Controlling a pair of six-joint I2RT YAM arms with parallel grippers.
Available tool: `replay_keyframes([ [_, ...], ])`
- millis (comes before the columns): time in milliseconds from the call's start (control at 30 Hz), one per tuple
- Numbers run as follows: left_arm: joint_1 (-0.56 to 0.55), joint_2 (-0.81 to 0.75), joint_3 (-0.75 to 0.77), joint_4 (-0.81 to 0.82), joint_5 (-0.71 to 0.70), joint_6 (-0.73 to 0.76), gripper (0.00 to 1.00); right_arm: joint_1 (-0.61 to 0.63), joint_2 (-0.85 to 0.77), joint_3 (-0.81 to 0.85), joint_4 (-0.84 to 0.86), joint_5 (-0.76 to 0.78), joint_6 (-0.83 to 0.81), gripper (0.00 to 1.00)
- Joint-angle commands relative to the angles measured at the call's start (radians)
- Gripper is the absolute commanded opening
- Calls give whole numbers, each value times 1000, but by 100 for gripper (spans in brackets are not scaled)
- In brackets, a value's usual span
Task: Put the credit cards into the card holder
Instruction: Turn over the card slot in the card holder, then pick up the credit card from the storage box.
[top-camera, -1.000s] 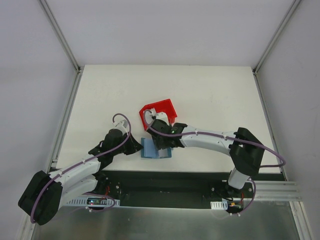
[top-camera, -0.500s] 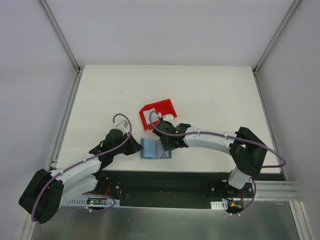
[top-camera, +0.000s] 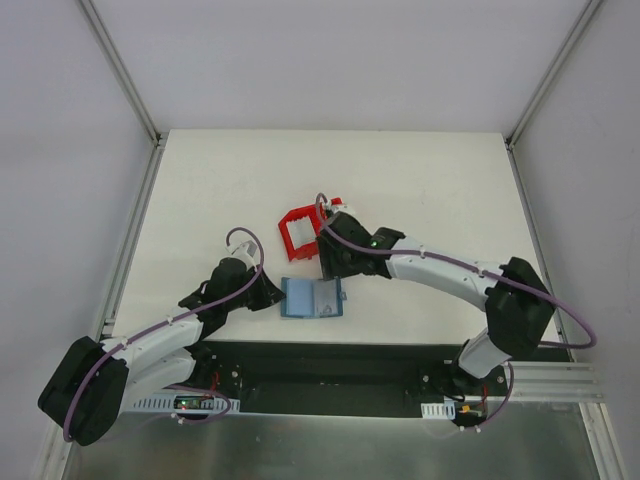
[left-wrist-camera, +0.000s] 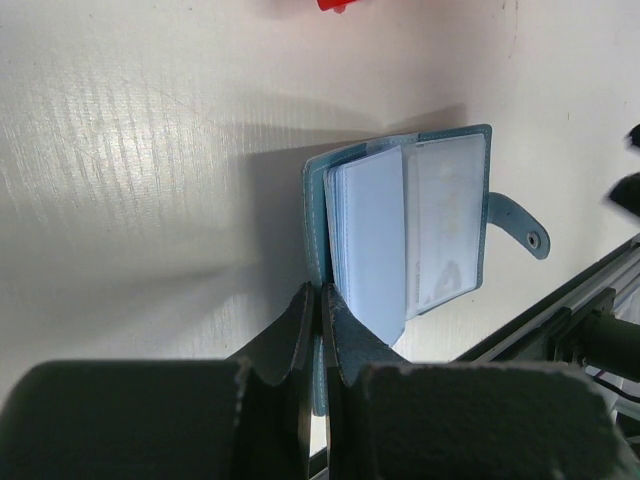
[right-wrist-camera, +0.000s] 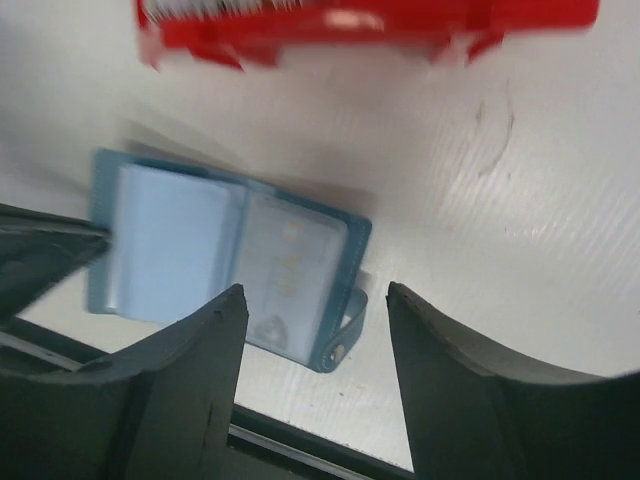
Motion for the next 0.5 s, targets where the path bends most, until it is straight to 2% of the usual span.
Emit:
replay_keyframes([
  [0,-12,-2,30,24,-7,11,0,-91,-34,139,73,-125,-98,63],
  [167,-12,6,34,24,-13,8,0,-181,72,276,78,-226,-141,71],
  [200,-12,6,34,24,-16,7,0,-203,106,310,77,-292,-147,73],
  [467,-12,17,39,29,-22,4,0,-260,330,531,51,-393,-172,76],
])
